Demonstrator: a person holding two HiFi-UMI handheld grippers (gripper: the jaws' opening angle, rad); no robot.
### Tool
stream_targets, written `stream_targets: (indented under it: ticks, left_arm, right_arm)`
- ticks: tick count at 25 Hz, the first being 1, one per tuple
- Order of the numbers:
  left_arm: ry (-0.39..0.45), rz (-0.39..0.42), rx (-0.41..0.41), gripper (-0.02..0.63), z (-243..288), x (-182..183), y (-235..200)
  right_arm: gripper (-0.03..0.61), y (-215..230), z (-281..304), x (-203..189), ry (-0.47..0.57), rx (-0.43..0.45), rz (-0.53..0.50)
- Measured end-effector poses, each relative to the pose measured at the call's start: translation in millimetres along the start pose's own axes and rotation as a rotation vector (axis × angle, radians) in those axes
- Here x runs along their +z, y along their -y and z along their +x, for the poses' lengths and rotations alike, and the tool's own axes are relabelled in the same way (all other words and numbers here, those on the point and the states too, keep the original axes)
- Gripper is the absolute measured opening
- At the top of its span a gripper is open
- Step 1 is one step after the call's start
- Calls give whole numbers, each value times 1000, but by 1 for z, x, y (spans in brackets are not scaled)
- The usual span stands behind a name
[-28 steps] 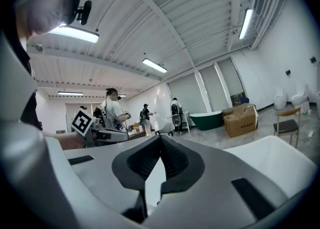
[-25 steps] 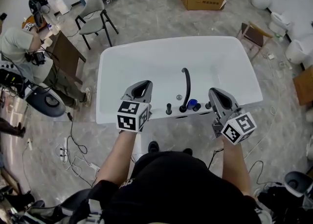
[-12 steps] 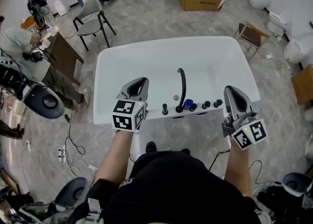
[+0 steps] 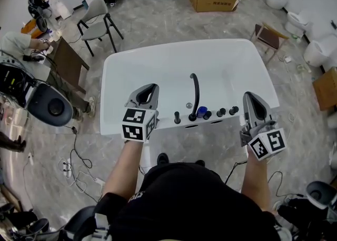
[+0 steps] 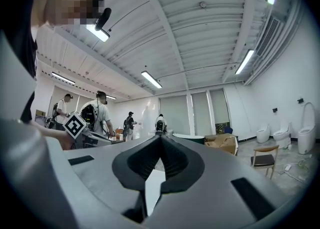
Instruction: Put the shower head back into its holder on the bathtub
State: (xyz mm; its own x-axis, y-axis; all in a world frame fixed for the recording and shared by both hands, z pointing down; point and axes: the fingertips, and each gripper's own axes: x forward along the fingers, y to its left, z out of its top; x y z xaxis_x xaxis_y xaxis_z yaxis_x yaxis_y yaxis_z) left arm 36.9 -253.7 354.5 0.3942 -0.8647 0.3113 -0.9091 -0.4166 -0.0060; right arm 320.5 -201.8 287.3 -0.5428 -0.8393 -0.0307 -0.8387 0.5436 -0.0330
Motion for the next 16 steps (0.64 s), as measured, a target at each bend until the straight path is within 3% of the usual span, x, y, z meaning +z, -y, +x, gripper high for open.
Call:
stream_targets:
  ticks: [16]
  left_arm:
    - [-9, -7, 7, 28, -16, -12, -7]
  right_arm:
    - [11, -23, 1, -10, -24, 33, 24]
